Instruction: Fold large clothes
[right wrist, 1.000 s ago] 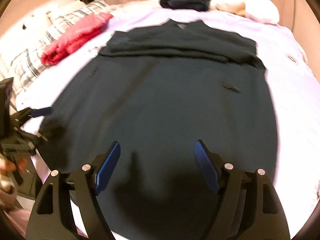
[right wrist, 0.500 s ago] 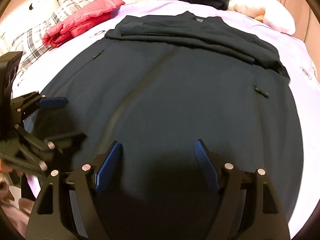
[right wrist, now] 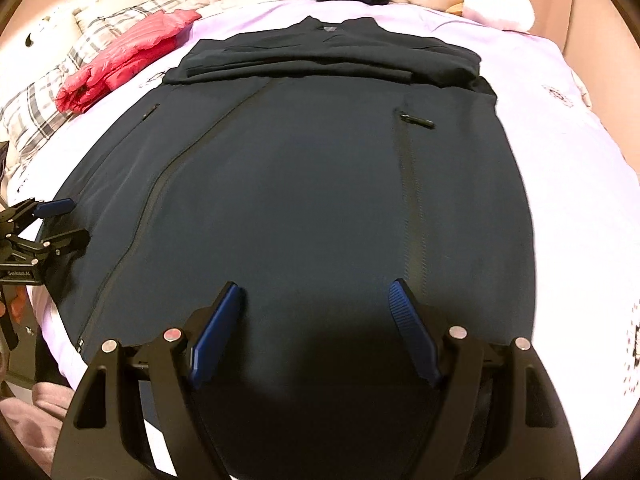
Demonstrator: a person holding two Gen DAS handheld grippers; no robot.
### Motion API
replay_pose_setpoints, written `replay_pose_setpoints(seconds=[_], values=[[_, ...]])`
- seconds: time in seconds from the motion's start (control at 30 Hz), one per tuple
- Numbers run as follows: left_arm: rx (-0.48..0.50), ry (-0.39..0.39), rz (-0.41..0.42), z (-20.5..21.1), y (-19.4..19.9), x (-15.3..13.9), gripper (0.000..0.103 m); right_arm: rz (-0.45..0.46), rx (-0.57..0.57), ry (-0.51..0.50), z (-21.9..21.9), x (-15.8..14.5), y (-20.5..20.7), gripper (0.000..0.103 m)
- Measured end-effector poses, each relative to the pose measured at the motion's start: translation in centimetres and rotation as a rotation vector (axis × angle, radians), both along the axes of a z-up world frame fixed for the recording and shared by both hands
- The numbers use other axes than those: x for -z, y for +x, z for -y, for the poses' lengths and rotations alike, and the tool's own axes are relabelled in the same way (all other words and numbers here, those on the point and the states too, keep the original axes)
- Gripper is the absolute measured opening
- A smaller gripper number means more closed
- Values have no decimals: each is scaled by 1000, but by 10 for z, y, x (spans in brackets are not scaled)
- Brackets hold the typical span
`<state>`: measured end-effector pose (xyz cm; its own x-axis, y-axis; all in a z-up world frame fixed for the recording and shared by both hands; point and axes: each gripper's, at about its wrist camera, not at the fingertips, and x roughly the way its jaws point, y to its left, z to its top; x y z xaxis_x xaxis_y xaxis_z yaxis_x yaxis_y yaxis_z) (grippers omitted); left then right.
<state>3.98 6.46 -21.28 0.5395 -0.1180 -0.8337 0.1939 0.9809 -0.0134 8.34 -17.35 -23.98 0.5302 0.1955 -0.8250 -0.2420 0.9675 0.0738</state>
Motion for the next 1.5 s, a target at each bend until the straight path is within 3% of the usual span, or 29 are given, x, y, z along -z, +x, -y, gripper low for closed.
replay_pose_setpoints(seconds=[0.37, 0.57, 0.73, 0.93, 1.13, 1.5], values=[[-21, 44, 14, -10, -14, -7, 98, 0, 46, -58, 18, -7, -15, 77], [-100, 101, 31, -32, -16, -14, 98, -15, 145, -47, 48, -11, -20, 77], [-177, 52, 14, -61, -14, -19, 98, -1, 193, -48, 64, -17, -20, 77], [-205, 17, 11, -77, -12, -23, 98, -13, 237, 1, 81, -16, -17, 77], [-205, -172, -45, -91, 1, -17, 98, -80, 219, 131, 84, -9, -11, 77], [-221, -214, -75, -96, 13, -6, 98, -108, 209, 152, 79, -3, -1, 78]])
